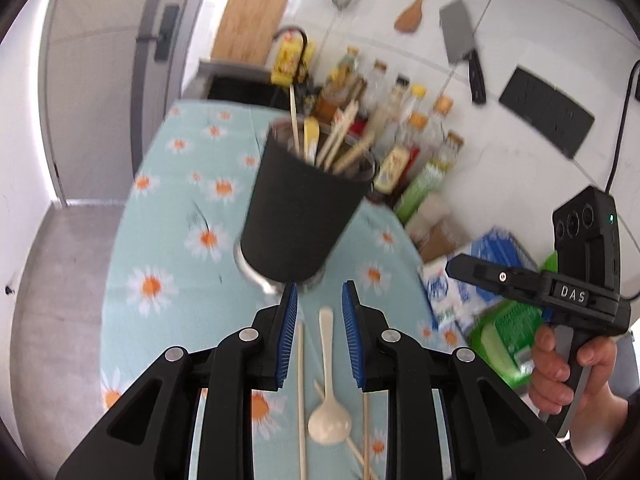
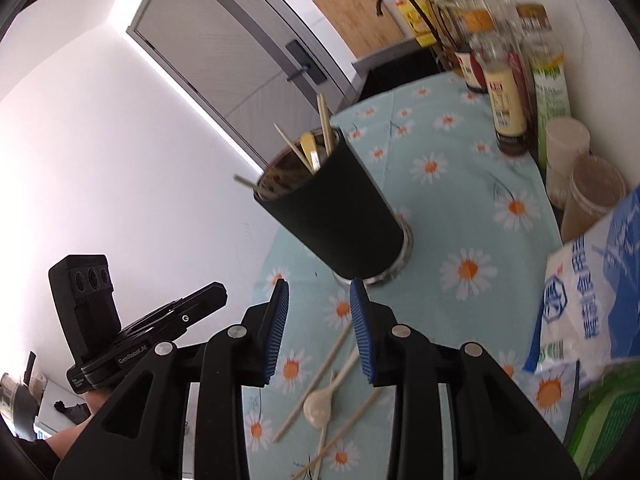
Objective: Organize utensils
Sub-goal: 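Grasp a wooden chopstick with the right gripper while the left gripper approaches another, then close the left gripper on a wooden chopstick beside the white spoon, then lift both chopsticks and carry them above the black holder, then open both grippers to drop the chopsticks into the black holder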
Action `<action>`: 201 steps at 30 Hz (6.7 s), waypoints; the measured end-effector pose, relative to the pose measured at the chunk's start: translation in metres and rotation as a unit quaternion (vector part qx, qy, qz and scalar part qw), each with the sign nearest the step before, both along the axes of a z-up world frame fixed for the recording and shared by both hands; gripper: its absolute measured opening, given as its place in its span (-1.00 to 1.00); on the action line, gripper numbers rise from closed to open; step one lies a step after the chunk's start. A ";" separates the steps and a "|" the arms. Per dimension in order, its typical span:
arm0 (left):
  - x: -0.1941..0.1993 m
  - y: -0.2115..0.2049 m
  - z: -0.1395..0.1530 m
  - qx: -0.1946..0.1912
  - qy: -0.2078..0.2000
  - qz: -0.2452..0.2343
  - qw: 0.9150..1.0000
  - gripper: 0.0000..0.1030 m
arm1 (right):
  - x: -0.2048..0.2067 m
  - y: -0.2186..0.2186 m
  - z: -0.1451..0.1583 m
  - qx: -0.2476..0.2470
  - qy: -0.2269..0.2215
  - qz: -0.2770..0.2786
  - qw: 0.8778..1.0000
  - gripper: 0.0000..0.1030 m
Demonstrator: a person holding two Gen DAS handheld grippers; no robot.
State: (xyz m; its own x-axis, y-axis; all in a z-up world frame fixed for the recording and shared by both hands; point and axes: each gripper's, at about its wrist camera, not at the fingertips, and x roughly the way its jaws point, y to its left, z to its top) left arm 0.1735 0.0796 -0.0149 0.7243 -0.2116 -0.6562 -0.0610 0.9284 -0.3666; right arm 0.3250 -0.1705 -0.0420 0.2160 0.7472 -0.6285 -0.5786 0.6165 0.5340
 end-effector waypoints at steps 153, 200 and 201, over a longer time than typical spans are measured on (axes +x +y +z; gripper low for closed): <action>0.101 0.068 0.151 -0.026 -0.268 -0.030 0.963 -0.93 | 0.080 0.083 0.150 0.132 -0.179 -0.088 0.971 -0.89; 0.128 0.053 0.054 0.023 -0.186 -0.010 0.982 -0.90 | 0.095 0.103 0.062 0.045 -0.175 -0.116 0.977 -0.88; 0.127 0.053 0.054 0.021 -0.185 -0.010 0.982 -0.90 | 0.094 0.103 0.061 0.045 -0.173 -0.115 0.977 -0.88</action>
State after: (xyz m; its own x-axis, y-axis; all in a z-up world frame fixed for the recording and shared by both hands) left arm 0.3004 0.1325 0.0392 0.9112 -0.2063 -0.3565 0.0880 0.9430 -0.3209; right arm 0.4193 -0.0674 0.0191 0.5721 0.7028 -0.4228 -0.5860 0.7109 0.3888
